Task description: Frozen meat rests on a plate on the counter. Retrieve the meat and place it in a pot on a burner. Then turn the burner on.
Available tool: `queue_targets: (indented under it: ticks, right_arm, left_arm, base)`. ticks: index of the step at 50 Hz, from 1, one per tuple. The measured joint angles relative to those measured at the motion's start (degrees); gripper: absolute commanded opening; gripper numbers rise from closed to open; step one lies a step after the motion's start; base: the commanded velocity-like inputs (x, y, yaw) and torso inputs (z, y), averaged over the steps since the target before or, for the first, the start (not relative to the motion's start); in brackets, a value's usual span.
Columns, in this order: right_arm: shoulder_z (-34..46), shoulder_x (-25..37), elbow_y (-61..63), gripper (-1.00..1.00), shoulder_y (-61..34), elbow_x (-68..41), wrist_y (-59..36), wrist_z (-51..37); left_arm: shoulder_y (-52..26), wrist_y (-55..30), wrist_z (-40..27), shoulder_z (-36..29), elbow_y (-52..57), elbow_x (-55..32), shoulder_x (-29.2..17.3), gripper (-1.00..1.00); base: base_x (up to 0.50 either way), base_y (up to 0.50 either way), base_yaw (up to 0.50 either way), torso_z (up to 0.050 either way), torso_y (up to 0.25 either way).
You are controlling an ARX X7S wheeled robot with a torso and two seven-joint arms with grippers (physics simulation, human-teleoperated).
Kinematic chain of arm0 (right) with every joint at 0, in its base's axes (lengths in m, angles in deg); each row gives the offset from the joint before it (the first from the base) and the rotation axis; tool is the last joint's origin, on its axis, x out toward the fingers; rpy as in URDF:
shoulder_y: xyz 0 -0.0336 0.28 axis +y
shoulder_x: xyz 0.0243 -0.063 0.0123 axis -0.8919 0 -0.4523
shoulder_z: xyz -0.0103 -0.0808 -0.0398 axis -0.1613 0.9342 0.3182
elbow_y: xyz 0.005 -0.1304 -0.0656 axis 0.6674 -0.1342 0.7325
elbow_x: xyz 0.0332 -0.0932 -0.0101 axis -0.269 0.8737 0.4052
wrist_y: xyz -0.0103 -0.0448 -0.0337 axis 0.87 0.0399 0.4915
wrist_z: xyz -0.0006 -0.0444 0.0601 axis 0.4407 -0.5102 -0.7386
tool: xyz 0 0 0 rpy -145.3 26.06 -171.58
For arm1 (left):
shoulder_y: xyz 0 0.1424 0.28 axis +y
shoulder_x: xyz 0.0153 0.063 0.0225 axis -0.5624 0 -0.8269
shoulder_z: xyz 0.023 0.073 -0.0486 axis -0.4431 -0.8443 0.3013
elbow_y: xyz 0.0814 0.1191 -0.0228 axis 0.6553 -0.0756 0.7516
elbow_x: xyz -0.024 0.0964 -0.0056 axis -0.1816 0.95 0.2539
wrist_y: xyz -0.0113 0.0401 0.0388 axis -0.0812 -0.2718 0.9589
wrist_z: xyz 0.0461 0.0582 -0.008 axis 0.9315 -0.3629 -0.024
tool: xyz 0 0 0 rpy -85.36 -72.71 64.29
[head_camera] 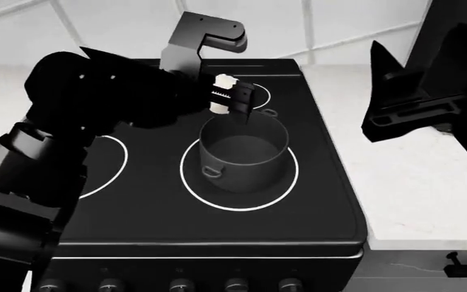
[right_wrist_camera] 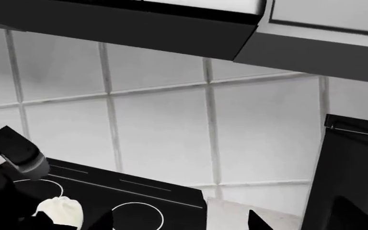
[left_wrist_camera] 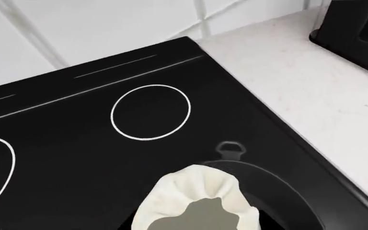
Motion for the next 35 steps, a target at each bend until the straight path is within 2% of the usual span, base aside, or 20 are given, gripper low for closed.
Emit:
queue_targets:
  ticks: [35]
  right_arm:
    - [-2.50, 1.30, 0.68, 1.00, 3.91, 2.36, 1.43, 2.70]
  left_arm:
    - [2.00, 1.36, 2.50, -4.26, -3.15, 1.85, 2.49, -1.00]
  base:
    - [0.00, 0.00, 0.00, 0.000, 0.000]
